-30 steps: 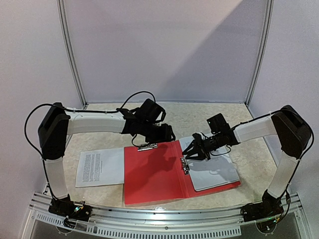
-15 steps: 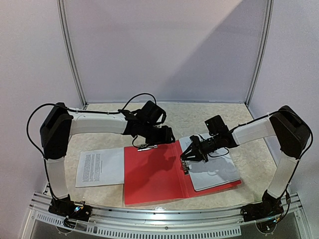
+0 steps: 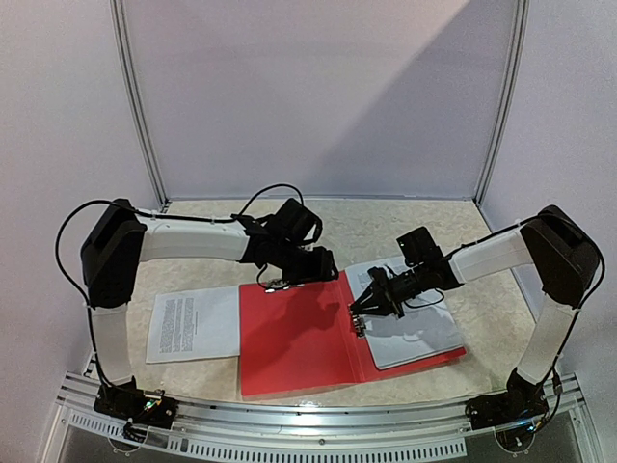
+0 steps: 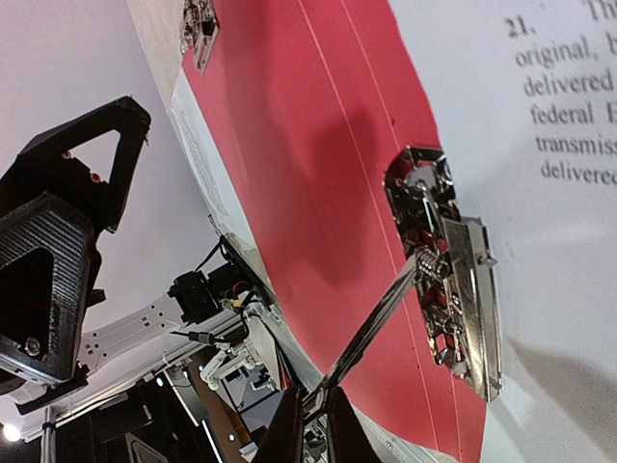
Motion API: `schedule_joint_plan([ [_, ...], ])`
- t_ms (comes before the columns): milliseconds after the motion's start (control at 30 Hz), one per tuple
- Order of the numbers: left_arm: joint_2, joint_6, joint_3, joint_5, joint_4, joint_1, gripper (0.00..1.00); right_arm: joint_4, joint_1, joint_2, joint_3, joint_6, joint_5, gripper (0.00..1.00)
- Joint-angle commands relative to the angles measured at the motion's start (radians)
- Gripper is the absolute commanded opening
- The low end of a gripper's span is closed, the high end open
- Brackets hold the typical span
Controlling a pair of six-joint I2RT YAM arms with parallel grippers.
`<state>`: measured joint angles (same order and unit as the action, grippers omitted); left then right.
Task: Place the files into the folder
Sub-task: Clamp the file with the spring clip on the folder.
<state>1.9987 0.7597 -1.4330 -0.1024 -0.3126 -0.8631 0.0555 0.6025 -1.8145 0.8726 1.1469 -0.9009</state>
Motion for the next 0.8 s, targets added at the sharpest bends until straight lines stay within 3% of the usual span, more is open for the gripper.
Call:
schedule_joint_plan([
  [0, 0.032, 0.004, -0.004, -0.016, -0.013, 0.006, 0.6, 0.019, 0.008, 0.027, -0.023, -0.006, -0.004, 0.07],
  [767, 0.139, 0.023, -0.048, -0.09, -0.023, -0.027, 0.54, 0.077, 0.018, 0.015, -0.023, 0.036, -0.033, 0.09],
])
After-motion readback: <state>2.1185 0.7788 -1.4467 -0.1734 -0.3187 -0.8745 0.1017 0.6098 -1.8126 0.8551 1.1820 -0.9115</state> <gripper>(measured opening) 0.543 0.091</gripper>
